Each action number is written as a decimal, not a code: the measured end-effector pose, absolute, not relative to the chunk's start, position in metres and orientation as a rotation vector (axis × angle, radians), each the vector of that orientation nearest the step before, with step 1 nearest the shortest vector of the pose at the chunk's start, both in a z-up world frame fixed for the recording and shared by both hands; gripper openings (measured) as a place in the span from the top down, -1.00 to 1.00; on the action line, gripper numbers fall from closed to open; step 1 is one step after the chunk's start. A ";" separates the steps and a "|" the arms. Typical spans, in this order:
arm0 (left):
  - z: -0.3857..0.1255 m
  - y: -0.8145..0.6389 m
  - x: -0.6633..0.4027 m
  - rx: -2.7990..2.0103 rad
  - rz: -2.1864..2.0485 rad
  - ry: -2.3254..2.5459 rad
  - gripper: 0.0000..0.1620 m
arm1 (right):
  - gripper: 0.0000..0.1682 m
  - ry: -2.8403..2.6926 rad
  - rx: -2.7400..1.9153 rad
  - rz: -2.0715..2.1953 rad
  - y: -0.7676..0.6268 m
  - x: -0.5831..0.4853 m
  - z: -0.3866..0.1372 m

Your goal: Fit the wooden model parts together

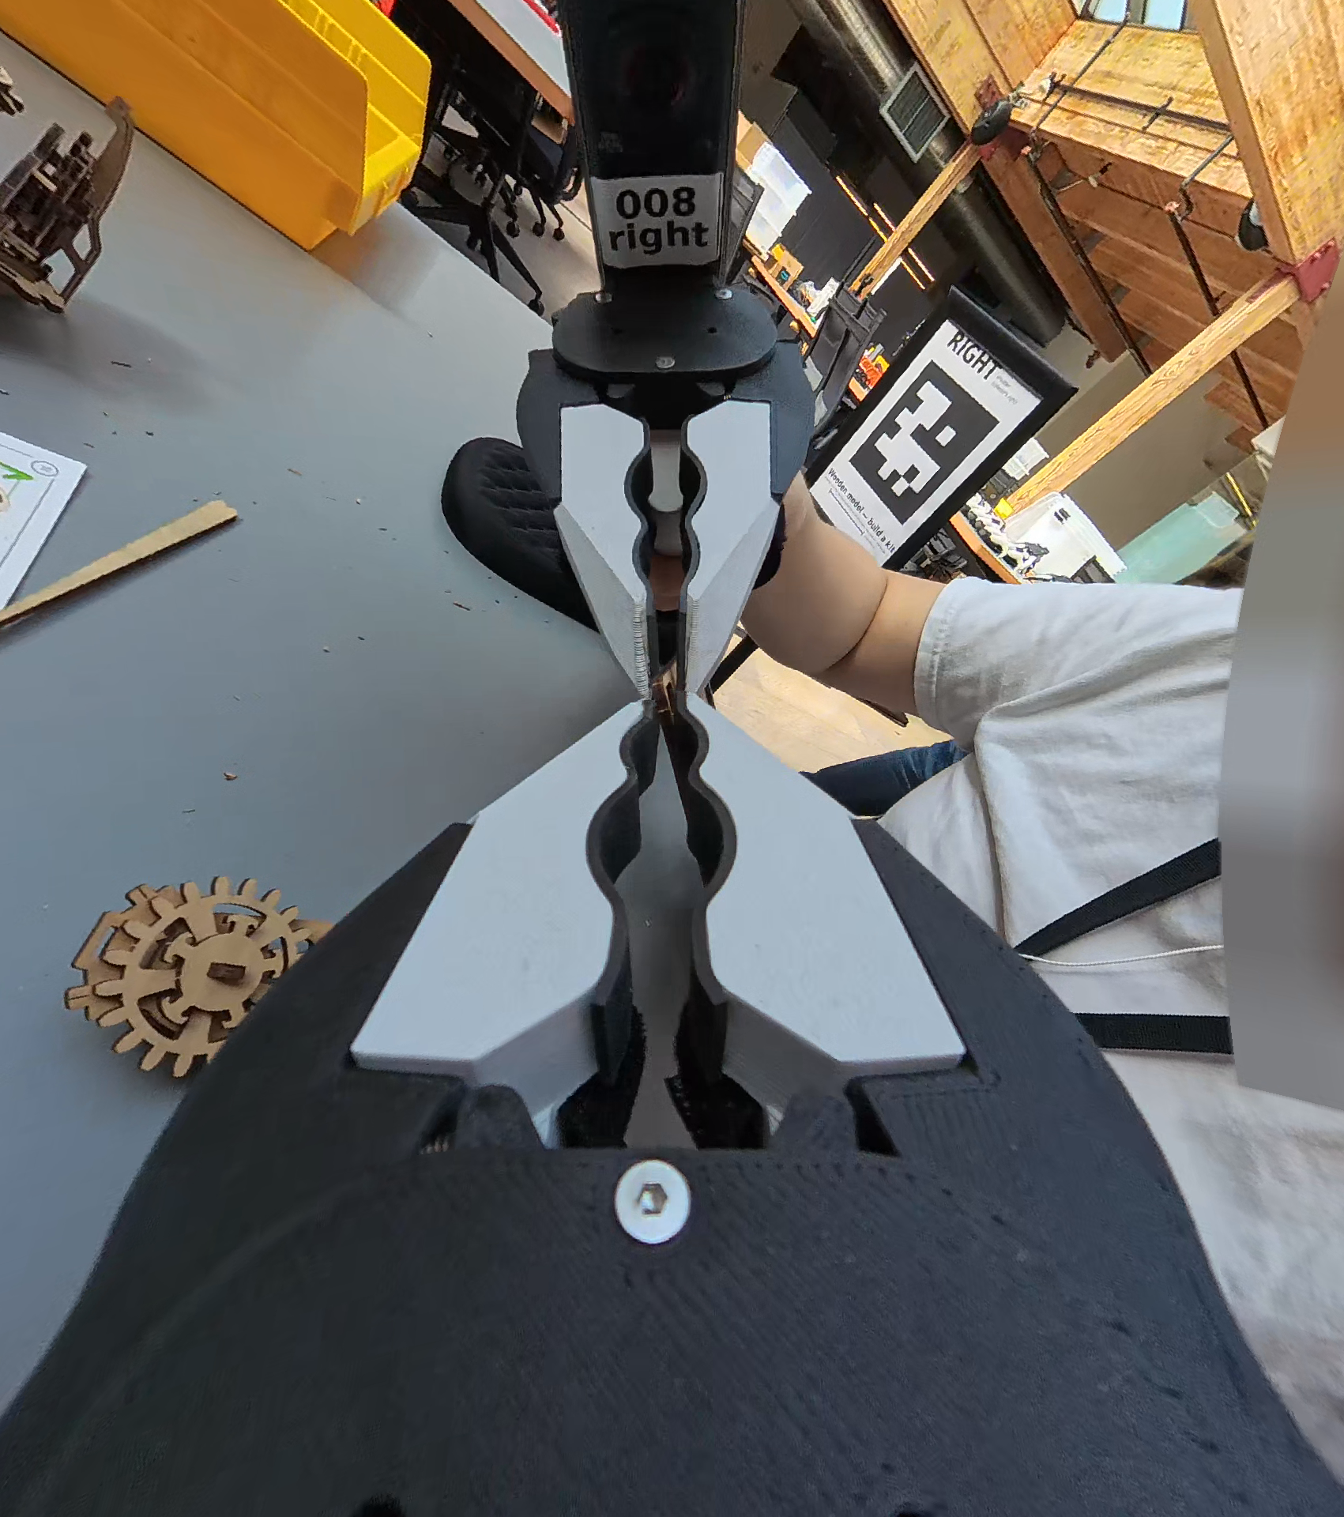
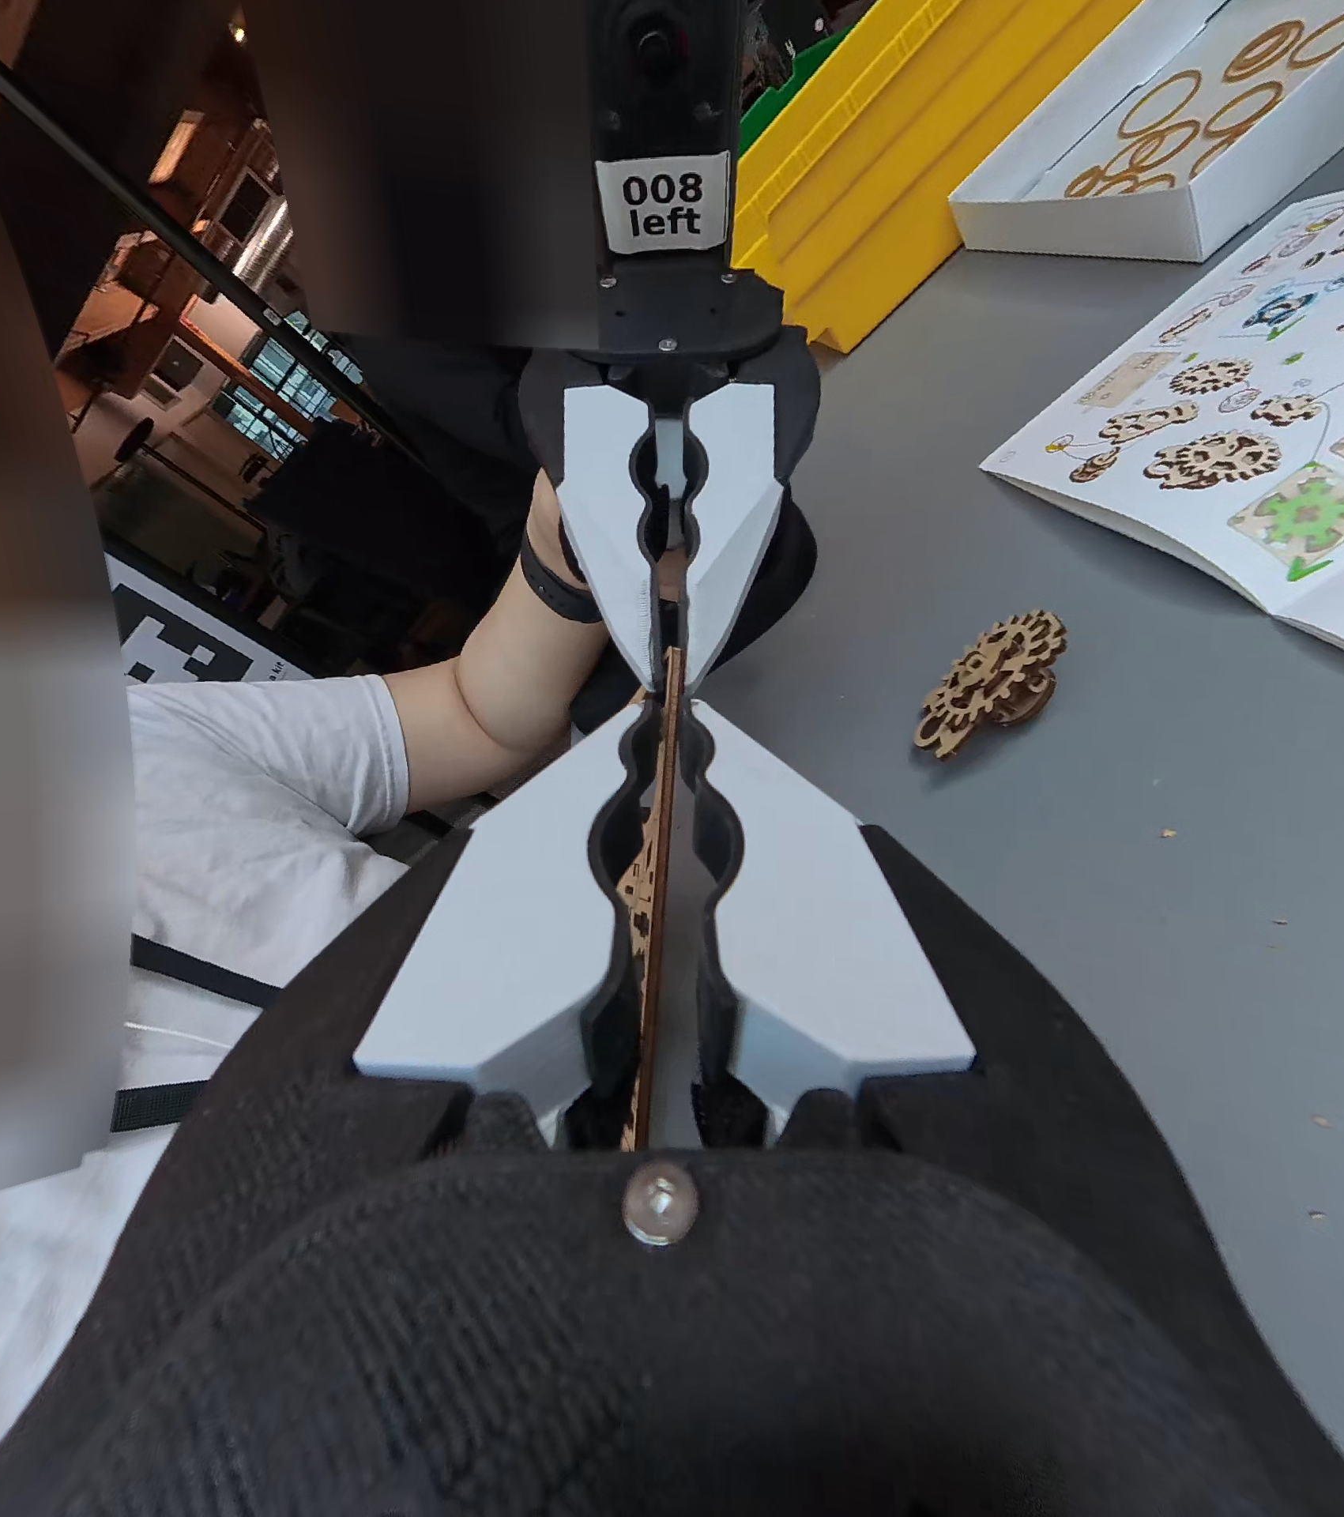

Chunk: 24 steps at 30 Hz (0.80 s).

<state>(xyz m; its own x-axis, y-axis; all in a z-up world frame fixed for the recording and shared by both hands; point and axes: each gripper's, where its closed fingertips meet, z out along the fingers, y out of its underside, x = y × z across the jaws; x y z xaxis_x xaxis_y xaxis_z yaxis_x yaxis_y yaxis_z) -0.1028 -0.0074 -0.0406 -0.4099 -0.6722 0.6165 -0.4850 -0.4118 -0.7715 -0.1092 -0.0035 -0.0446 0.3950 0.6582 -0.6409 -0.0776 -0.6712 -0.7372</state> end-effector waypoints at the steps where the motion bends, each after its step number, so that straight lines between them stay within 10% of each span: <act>1: -0.039 -0.008 -0.103 -1.609 -1.946 1.611 0.99 | 0.98 -0.493 -1.952 1.346 -0.004 -0.109 -0.044; 4: -0.039 -0.014 -0.104 -1.638 -2.012 1.607 0.58 | 0.98 -0.478 -1.919 1.393 -0.006 -0.109 -0.038; 10: -0.042 -0.022 -0.101 -1.602 -2.023 1.643 0.99 | 0.98 -0.453 -1.876 1.367 -0.003 -0.109 -0.036; 24: -0.042 -0.021 -0.100 -1.595 -1.930 1.660 0.99 | 0.98 -0.556 -2.091 1.315 -0.006 -0.104 -0.038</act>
